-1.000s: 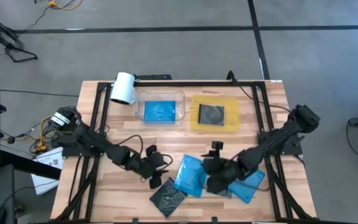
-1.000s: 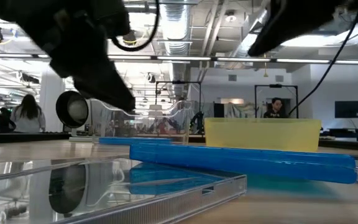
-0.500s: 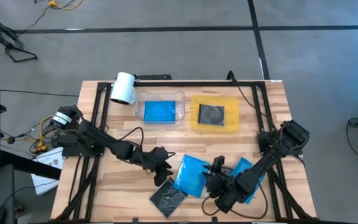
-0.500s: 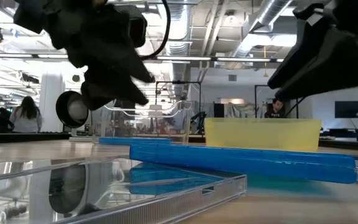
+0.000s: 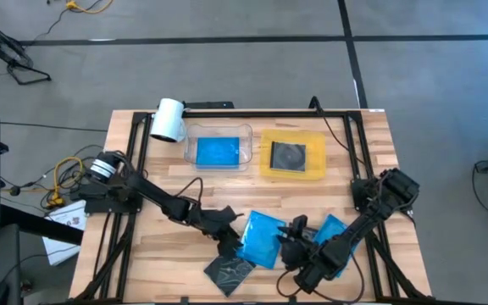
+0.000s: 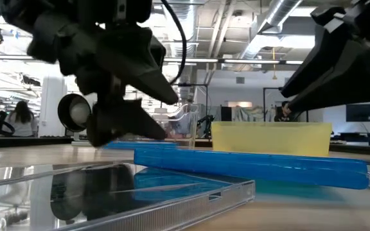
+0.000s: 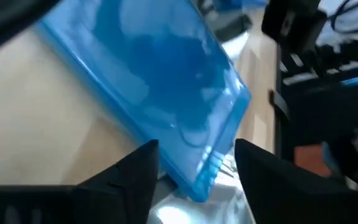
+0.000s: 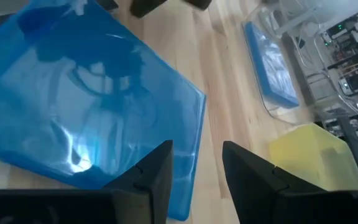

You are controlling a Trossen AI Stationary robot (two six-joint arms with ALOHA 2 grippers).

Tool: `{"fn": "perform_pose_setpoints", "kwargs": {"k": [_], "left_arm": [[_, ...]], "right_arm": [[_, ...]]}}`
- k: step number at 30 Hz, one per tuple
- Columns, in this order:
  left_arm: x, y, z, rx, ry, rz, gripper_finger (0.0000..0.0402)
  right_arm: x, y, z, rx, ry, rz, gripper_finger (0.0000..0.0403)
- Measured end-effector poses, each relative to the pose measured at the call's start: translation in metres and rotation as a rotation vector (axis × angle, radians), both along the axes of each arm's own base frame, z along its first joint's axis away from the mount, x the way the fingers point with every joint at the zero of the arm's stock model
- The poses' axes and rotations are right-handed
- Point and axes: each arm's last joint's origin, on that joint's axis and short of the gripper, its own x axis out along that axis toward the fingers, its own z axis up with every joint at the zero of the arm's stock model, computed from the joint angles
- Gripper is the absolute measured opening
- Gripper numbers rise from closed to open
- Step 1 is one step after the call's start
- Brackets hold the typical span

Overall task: Pick & place jewel cases by type
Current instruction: Put the left blue CD case into the transparent bin

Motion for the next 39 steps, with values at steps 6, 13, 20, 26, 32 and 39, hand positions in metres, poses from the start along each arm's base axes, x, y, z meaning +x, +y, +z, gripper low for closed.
{"fn": "perform_pose_setpoints", "kwargs": {"k": [6, 13, 20, 26, 32, 39], "left_arm": [[0.002, 0.007, -0.009, -0.007, 0.036, 0.034, 0.0247], [0.006, 0.018, -0.008, -0.036, 0.041, 0.068, 0.0257], [0.009, 0.019, -0.015, -0.111, 0.067, 0.105, 0.0256], [0.017, 0.016, -0.024, -0.138, 0.080, 0.109, 0.0256], [0.024, 0.017, -0.020, -0.151, 0.074, 0.086, 0.0256], [0.029, 0.021, -0.016, -0.170, 0.067, 0.090, 0.0256]], "right_arm": [[-0.001, 0.002, 0.000, 0.015, 0.010, 0.013, 0.0134], [0.013, -0.006, -0.009, 0.076, 0.060, -0.008, 0.0132], [0.018, -0.013, -0.013, 0.086, 0.089, -0.002, 0.0132], [0.020, -0.015, -0.013, 0.105, 0.100, -0.007, 0.0132], [0.021, -0.021, -0.021, 0.146, 0.103, -0.011, 0.0130], [0.024, -0.027, -0.025, 0.169, 0.113, -0.026, 0.0125]]}}
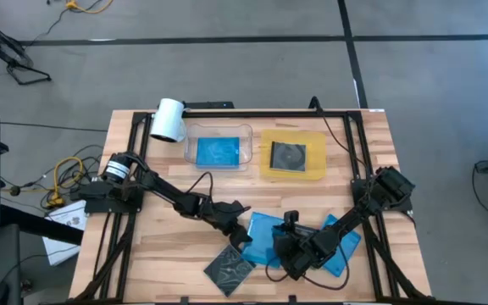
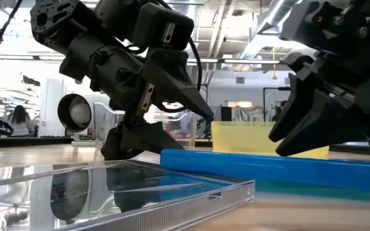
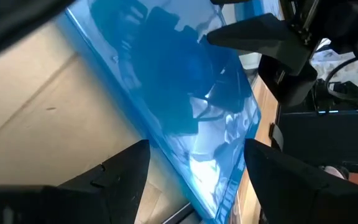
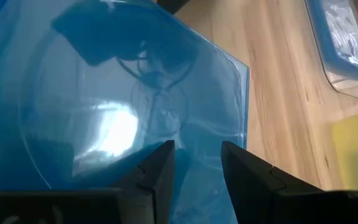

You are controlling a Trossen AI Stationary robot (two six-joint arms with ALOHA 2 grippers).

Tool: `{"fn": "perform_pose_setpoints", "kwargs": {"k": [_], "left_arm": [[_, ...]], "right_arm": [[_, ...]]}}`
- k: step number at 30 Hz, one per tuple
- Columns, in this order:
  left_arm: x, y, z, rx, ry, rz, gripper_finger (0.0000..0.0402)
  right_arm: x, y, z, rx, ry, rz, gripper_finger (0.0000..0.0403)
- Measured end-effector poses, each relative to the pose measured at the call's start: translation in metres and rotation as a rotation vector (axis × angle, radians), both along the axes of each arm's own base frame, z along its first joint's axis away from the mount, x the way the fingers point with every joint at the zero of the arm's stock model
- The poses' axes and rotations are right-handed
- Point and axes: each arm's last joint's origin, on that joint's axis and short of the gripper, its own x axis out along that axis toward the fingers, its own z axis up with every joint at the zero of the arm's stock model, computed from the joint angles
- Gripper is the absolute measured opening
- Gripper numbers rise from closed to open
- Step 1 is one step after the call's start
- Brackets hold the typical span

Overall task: Pick & place jewel cases by type
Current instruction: Put the left blue CD case into the transparent bin

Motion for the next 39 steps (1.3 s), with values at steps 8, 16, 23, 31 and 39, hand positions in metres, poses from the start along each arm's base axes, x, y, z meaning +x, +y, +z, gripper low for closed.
{"fn": "perform_pose_setpoints", "kwargs": {"k": [8, 16, 23, 31, 39], "left_arm": [[0.000, 0.001, -0.001, -0.020, 0.032, 0.023, 0.0256], [-0.002, 0.001, -0.003, -0.003, 0.053, 0.013, 0.0256], [-0.002, 0.001, -0.004, 0.007, 0.053, 0.008, 0.0256], [-0.002, 0.002, -0.004, 0.005, 0.050, 0.017, 0.0256], [-0.002, 0.002, -0.004, 0.005, 0.051, 0.017, 0.0256]], "right_arm": [[0.001, -0.002, 0.001, -0.023, -0.018, -0.013, 0.0123], [-0.018, 0.008, 0.022, -0.063, -0.078, 0.000, 0.0123], [-0.037, 0.012, 0.041, 0.070, -0.030, -0.020, 0.0119], [-0.026, 0.007, 0.015, 0.139, 0.110, -0.042, 0.0112], [-0.025, 0.005, 0.013, 0.150, 0.146, -0.047, 0.0111]]}}
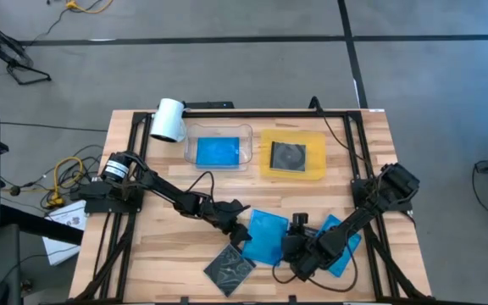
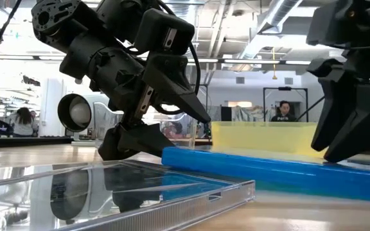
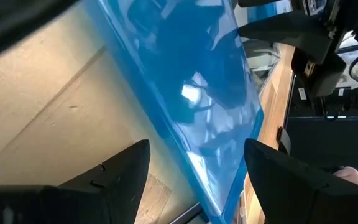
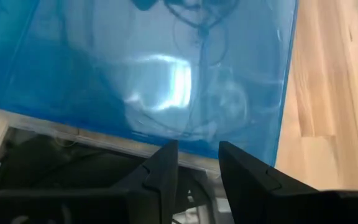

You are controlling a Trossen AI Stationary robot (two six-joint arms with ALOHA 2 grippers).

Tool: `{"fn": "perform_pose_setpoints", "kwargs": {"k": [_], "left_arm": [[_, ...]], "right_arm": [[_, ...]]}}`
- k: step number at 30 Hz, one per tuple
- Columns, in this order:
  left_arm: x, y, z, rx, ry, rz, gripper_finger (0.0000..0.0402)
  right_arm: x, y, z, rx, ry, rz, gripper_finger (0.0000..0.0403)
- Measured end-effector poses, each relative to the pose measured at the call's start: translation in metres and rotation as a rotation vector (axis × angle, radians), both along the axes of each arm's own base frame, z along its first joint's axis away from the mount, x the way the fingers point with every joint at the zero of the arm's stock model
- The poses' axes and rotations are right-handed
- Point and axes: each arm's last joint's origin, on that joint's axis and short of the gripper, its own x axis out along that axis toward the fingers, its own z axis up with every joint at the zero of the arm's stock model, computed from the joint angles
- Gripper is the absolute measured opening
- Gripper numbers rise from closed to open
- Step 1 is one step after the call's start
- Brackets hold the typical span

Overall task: Pick & place jewel cases by type
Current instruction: Put the left blue CD case into the transparent bin

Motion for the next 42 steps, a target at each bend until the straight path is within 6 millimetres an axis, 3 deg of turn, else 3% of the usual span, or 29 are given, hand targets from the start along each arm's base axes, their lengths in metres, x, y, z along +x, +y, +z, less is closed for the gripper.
{"fn": "perform_pose_setpoints", "kwargs": {"k": [9, 42], "left_arm": [[0.001, 0.003, 0.000, 0.001, 0.002, 0.001, 0.0256], [0.003, 0.006, 0.002, 0.002, -0.038, 0.013, 0.0256]], "right_arm": [[-0.010, 0.000, 0.004, -0.004, 0.018, -0.041, 0.0111], [0.018, -0.008, 0.004, 0.061, -0.049, 0.007, 0.0111]]}}
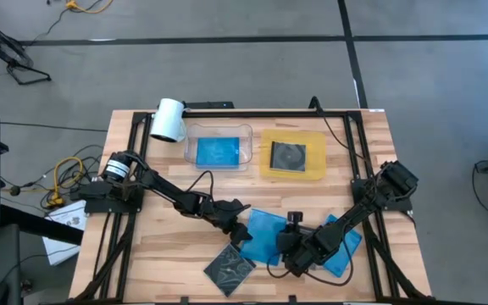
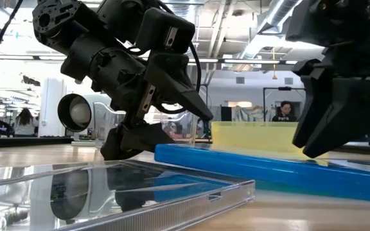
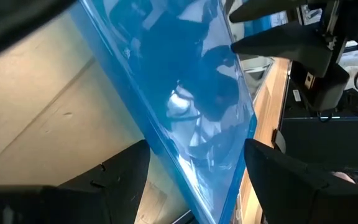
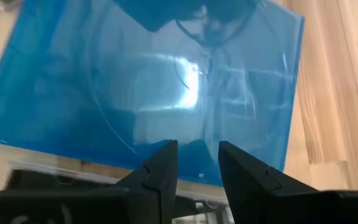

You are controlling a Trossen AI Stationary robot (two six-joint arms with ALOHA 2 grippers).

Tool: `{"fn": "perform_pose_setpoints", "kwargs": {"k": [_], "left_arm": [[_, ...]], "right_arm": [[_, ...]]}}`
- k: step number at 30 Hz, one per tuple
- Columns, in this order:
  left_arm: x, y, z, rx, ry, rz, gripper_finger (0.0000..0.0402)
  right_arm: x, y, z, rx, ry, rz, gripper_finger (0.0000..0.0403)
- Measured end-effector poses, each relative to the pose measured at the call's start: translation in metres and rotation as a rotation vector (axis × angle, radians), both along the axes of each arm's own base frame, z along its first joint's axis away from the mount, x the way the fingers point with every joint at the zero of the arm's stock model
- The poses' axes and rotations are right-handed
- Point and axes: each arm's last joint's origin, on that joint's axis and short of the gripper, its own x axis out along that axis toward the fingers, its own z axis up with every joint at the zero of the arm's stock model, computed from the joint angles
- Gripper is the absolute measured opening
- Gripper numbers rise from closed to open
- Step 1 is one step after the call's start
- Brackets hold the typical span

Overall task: Pick & place jewel cases by type
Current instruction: Put the left blue CD case into the transparent bin

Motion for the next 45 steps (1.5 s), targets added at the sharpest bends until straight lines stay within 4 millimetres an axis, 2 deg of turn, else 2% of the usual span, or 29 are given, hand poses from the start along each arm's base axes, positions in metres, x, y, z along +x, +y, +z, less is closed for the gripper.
{"fn": "perform_pose_setpoints", "kwargs": {"k": [14, 22, 25, 35, 40, 45], "left_arm": [[0.002, 0.000, 0.003, 0.028, -0.050, 0.014, 0.0256], [0.003, 0.000, 0.003, 0.044, -0.066, 0.013, 0.0251], [0.003, 0.001, 0.003, 0.051, -0.062, 0.014, 0.0229], [0.003, 0.001, 0.003, 0.076, -0.074, 0.016, 0.0114], [0.003, 0.001, 0.003, 0.089, -0.082, 0.011, 0.0083], [0.004, 0.002, 0.004, 0.101, -0.091, 0.009, 0.0071]], "right_arm": [[0.004, -0.001, 0.000, 0.007, -0.018, 0.005, 0.0111], [0.011, -0.001, -0.017, -0.020, 0.002, 0.017, 0.0111], [0.011, -0.002, -0.018, -0.023, 0.005, 0.015, 0.0111], [0.009, 0.000, -0.011, -0.042, -0.028, 0.021, 0.0111], [0.009, -0.001, -0.011, -0.064, -0.042, 0.014, 0.0111], [0.009, -0.001, -0.011, -0.076, -0.048, 0.012, 0.0111]]}}
